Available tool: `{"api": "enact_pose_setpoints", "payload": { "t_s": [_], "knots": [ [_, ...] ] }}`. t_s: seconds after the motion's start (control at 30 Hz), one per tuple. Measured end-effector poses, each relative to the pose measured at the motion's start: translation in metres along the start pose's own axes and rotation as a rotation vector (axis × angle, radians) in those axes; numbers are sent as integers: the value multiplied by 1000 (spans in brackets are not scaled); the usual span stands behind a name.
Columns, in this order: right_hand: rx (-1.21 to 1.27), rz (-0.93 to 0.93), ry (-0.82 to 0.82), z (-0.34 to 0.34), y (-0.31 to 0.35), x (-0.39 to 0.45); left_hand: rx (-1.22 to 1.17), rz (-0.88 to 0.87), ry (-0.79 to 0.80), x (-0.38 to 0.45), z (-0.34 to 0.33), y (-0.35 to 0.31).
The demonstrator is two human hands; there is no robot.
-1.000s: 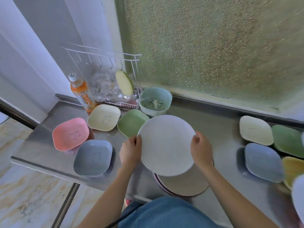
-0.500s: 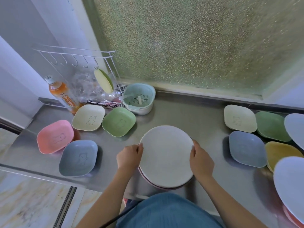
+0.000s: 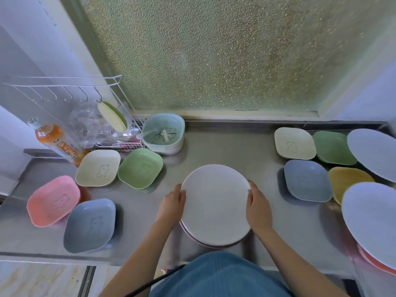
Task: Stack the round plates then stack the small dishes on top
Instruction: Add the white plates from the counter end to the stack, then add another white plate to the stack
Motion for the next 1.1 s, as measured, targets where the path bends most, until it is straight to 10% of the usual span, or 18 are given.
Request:
{"api": "enact_pose_setpoints", "payload": {
  "t_s": [0.37, 0.73, 1.1],
  "knots": [
    [-306, 42, -242, 68, -67, -17, 41, -136, 124, -3, -65, -68],
    [-454, -543, -189, 123, -160, -55, -14, -111, 69, -6, -74, -78],
    [-464, -331, -408, 138, -137, -50, -6, -89, 73, -6, -73, -79]
  ]
}}
Point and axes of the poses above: each hand's wrist, its own x-axis towards the middle knuckle, its own z-axis out of the back of the hand, y = z × x, the point moved 2 cm from there along x, towards the middle knuckle, and after that the axes turned 10 degrees about z, right-handed, at the moved point
